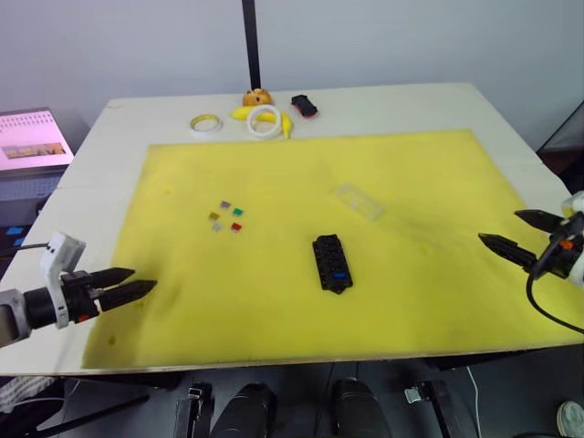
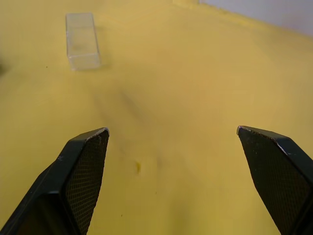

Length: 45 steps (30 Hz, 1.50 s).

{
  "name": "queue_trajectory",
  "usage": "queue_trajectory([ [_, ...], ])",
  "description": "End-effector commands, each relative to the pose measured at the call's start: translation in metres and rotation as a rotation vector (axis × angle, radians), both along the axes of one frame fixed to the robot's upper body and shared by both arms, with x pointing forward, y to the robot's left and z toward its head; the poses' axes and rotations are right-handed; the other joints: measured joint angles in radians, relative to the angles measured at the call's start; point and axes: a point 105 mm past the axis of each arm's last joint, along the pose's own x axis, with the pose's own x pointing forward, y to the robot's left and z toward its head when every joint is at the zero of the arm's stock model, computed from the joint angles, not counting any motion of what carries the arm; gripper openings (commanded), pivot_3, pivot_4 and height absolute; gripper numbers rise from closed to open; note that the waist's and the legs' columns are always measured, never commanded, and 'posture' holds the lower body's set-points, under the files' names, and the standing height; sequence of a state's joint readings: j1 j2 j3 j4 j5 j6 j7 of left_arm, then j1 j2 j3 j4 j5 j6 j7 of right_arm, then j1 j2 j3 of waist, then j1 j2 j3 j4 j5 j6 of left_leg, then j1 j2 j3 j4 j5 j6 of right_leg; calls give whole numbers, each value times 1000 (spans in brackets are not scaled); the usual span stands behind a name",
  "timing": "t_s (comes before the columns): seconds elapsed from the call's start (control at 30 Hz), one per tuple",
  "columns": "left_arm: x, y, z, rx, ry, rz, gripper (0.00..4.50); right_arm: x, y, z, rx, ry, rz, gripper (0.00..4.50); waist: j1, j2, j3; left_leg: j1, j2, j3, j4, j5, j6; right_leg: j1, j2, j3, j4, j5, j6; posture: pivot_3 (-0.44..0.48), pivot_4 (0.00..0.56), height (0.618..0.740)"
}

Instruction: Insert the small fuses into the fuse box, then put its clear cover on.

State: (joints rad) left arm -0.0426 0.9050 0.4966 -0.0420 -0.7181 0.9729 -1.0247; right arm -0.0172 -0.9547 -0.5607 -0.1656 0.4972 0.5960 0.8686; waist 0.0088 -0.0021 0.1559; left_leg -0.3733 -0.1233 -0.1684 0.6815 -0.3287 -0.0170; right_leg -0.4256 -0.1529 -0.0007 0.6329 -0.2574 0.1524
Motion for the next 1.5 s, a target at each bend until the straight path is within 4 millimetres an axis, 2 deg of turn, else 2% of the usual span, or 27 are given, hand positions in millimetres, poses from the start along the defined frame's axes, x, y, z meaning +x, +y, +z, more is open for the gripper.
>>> queue_trajectory([
  [0.03, 11, -8, 11, -68, 6, -2, 4500, 4, 24, 16, 2, -59, 81, 4452, 0, 0, 0, 0, 0, 0, 0, 0, 0, 0, 0, 0, 0, 0, 0, 0, 150, 740],
  [0.3, 64, -32, 17, -298, 175, 61, 4500, 5, 118, 35, 68, -82, 384, 4452, 1, 0, 0, 0, 0, 0, 1, 0, 0, -1, 0, 0, 1, 0, 0, 0, 150, 740],
  [0.47, 85, -39, 15, -391, 272, 99, 4500, -2, 179, 43, 106, -87, 584, 4452, -7, 0, 0, -1, 0, -1, 1, 0, 0, -2, 0, 0, 2, 0, 0, 0, 150, 740],
  [0.63, 104, -41, 13, -457, 313, 147, 4500, -6, 215, 44, 125, -80, 698, 4452, -20, -1, -1, -1, -1, -1, 1, 0, 0, -3, 0, -1, 3, 0, 0, 0, 150, 740],
  [0.9, 110, -54, -1, -508, 382, 124, 4500, 1, 236, 40, 140, -93, 721, 4452, -21, -1, -1, -1, -1, -2, 1, 0, 0, -3, 0, -1, 4, 0, 0, 0, 150, 740],
  [1.0, 116, -53, -7, -480, 363, 152, 4500, 1, 241, 36, 128, -91, 724, 4452, -18, -1, -1, -1, -2, -2, 2, 0, 0, -3, -1, -1, 6, 0, 0, 0, 150, 740],
  [1.27, 118, -71, -8, -540, 412, 80, 4500, 1, 257, 31, 98, -97, 769, 4452, -6, -1, -1, -1, -3, -2, 3, 0, 0, -4, -2, -1, 13, 0, 0, 0, 150, 740],
  [1.5, 123, -87, -9, -553, 423, 43, 4500, 5, 258, 27, 84, -99, 763, 4452, 6, -2, -1, -1, -6, -3, 4, 0, 0, -3, -3, -1, 14, 0, 0, 0, 150, 740],
])
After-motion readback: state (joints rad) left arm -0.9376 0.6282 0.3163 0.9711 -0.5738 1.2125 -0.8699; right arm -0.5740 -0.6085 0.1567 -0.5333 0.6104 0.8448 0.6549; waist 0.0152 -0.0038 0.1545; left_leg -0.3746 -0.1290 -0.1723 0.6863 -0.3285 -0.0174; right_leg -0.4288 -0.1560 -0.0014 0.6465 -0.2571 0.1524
